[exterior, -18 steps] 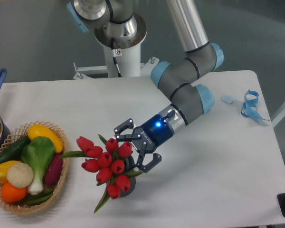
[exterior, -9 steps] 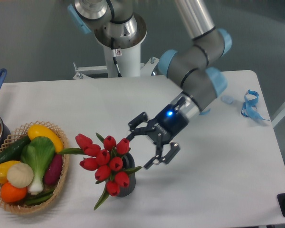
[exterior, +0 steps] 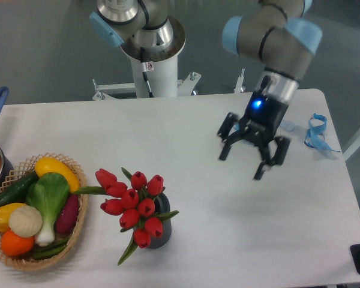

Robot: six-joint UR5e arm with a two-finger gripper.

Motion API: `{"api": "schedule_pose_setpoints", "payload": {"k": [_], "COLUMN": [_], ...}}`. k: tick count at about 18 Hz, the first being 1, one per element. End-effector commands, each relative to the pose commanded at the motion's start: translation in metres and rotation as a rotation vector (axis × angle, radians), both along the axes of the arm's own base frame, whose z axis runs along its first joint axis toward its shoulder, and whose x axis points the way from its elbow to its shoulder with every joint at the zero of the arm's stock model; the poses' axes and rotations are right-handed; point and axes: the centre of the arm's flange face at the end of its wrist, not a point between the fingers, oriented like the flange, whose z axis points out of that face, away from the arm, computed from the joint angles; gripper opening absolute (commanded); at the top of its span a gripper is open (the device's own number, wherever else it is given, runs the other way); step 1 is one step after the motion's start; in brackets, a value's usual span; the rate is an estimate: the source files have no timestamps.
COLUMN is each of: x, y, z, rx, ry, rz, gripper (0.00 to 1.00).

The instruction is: Insert the flowers into the vase

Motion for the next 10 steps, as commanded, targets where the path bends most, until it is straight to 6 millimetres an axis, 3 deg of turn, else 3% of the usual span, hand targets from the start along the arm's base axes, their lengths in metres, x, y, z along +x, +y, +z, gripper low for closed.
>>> {"api": "schedule_pose_setpoints", "payload": {"k": [4,8,10], "x": [-0.007,-0.019,-0.021], "y": [-0.026,-0.064,-0.074], "z": [0.029,0.039,0.041], "rx": [-0.175,-0.286,-0.301], "ry": [0.114,0.150,0.154], "rz": [-0.002,-0.132,-0.160], "gripper": [1.00,1.00,1.00]}}
